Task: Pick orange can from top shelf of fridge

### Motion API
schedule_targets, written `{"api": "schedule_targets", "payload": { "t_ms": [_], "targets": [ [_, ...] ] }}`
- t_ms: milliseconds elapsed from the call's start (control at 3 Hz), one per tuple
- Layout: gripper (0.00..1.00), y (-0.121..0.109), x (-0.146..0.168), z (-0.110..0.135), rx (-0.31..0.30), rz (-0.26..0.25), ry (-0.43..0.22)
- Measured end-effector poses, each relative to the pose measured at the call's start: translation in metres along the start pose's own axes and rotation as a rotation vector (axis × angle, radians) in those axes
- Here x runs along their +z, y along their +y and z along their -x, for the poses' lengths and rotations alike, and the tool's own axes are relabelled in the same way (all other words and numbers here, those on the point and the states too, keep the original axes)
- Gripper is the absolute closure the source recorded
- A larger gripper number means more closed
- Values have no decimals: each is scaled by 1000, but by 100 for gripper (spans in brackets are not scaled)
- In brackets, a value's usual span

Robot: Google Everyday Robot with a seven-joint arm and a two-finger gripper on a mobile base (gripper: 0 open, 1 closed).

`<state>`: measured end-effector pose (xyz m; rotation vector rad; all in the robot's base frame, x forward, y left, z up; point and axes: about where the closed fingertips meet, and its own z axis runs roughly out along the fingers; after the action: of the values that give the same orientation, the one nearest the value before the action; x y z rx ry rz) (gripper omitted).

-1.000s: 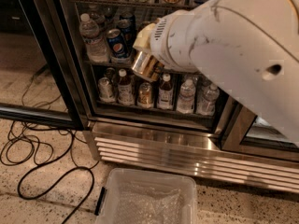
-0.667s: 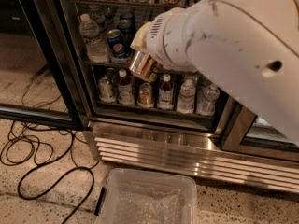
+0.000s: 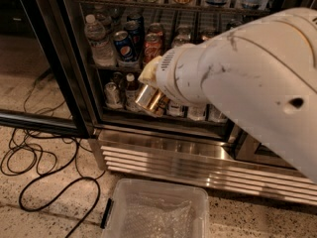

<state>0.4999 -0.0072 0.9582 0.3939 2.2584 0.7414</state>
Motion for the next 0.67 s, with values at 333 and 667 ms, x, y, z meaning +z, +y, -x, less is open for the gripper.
{"api": "schedule_targets", "payload": {
  "t_ms": [333, 667],
  "targets": [
    [100, -11, -3, -36, 71, -13, 76],
    [100, -12, -6, -64, 114, -17, 137]
  ]
}}
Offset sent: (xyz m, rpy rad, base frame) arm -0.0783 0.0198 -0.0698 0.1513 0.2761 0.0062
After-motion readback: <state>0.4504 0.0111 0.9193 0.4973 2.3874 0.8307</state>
